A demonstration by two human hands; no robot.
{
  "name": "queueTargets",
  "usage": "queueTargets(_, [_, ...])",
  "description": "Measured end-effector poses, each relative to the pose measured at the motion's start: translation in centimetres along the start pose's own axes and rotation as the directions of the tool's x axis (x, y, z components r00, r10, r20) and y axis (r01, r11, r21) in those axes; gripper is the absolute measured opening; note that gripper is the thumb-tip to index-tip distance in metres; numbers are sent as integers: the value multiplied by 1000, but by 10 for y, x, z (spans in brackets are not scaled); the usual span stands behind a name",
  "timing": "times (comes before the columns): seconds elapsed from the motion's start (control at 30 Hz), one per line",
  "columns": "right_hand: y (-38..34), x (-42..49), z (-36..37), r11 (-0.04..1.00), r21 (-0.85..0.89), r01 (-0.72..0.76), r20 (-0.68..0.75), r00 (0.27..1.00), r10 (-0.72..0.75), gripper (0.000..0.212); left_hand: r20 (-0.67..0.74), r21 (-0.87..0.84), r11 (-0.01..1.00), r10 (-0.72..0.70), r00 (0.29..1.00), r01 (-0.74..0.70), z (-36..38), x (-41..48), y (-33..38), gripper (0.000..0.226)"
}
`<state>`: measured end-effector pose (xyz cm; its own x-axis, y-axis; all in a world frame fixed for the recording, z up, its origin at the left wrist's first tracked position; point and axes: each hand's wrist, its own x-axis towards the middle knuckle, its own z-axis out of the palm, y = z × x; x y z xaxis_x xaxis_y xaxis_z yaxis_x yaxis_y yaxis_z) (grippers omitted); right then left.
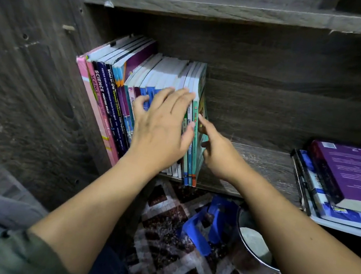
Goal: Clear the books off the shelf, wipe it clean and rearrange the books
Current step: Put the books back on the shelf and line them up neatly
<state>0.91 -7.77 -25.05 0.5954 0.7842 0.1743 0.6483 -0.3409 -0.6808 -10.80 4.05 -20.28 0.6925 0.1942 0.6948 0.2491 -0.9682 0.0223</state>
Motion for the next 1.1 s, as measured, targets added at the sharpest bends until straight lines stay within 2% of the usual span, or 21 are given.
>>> queueTargets(0.2, [7,-3,-1,999,10,-35,15,999,35,82,-84,-91,995,-50,995,43,-3,3,9,37])
queueTargets(0.33, [15,-4,2,999,-9,-42,31,999,42,101,-149,-130,991,-59,987,39,-1,4,12,36])
queueTargets(0.4, [21,-4,3,998,47,-45,56,998,42,106,-165,-190,981,-67,984,35,0,1,15,36])
queueTargets(0.47, [23,-4,3,994,101,-50,72,996,43,107,-194,-204,978,-94,977,53,1,0,19,31])
queueTargets(0.6, [22,-5,2,996,75,-53,88,995,46,102,-277,-194,972,-182,943,130,-8,2,28,15])
queueTargets(0.67, [23,-4,2,997,51,-50,77,996,46,96,-203,-220,953,-255,945,210,-20,0,35,13])
queueTargets(0.73, [26,-3,2,998,31,-46,67,997,43,93,36,-241,902,-359,933,357,-30,-6,44,21])
queueTargets(0.77, [26,-2,3,998,34,-50,65,997,48,94,121,-231,887,-382,916,400,-33,-8,48,29])
queueTargets(0.87, [26,-2,5,998,44,-41,38,999,39,96,236,-187,893,-365,901,411,-34,-4,52,68])
queueTargets(0.93, [26,-2,7,998,19,-64,32,997,63,91,372,-131,893,-358,857,430,-32,5,52,85])
queueTargets(1.03, [24,-5,12,996,51,-74,49,996,72,87,403,32,926,-356,843,375,-25,8,48,93])
queueTargets(1.1, [22,-5,12,993,80,-87,71,994,81,87,383,58,924,-371,846,378,-25,4,46,92])
